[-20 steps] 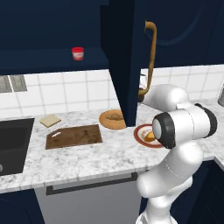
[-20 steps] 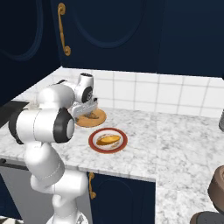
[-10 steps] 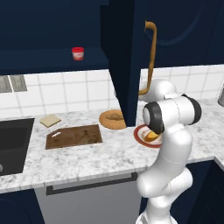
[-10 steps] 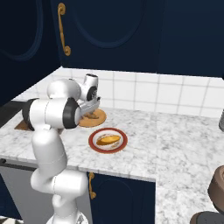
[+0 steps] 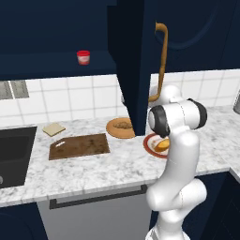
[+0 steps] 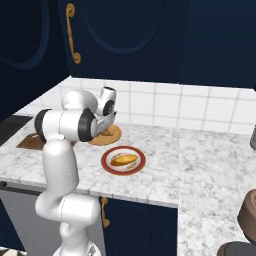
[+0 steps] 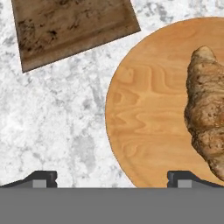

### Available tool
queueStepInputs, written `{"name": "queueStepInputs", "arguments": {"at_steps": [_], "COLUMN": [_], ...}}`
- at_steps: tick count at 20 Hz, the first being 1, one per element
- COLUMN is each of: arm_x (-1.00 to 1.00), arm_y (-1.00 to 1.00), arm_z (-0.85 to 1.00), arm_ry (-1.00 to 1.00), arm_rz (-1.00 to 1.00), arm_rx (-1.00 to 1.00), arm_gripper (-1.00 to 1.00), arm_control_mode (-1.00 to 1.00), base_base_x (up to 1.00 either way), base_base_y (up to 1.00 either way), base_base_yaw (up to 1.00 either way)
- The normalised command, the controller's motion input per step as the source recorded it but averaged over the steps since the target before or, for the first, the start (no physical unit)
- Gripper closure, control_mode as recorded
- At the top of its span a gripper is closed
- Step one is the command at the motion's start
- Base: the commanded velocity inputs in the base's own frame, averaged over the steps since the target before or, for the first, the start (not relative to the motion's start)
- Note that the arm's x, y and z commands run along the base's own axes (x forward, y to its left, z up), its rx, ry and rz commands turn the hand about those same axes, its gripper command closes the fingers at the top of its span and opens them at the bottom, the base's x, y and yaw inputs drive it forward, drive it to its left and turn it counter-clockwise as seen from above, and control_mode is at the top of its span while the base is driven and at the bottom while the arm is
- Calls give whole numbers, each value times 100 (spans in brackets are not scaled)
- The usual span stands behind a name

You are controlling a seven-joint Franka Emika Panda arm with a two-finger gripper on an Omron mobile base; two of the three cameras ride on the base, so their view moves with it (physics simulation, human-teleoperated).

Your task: From the different types of pastries on the counter, select a croissant and place it on the cutting board. Then retrieve a jar of jam from the cabinet and place it alongside the croissant on the cutting board.

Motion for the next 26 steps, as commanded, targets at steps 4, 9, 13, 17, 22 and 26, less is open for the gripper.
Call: {"name": "queueStepInputs", "arguments": {"at_steps": [4, 9, 13, 17, 22, 26], "arm_x": [13, 31, 48, 49, 34, 24], "arm_y": [8, 15, 1, 0, 0, 0], "arm_z": [-18, -1, -3, -14, -26, -23], "arm_ry": [0, 0, 0, 0, 0, 0], "arm_rz": [3, 0, 0, 0, 0, 0], "arm_rx": [1, 0, 0, 0, 0, 0], "arm_gripper": [-100, -100, -100, -100, -100, -100], "arm_control_mode": [-100, -100, -100, -100, -100, -100], "base_base_x": [0, 0, 0, 0, 0, 0], "base_base_y": [0, 0, 0, 0, 0, 0], "base_base_yaw": [0, 0, 0, 0, 0, 0]}}
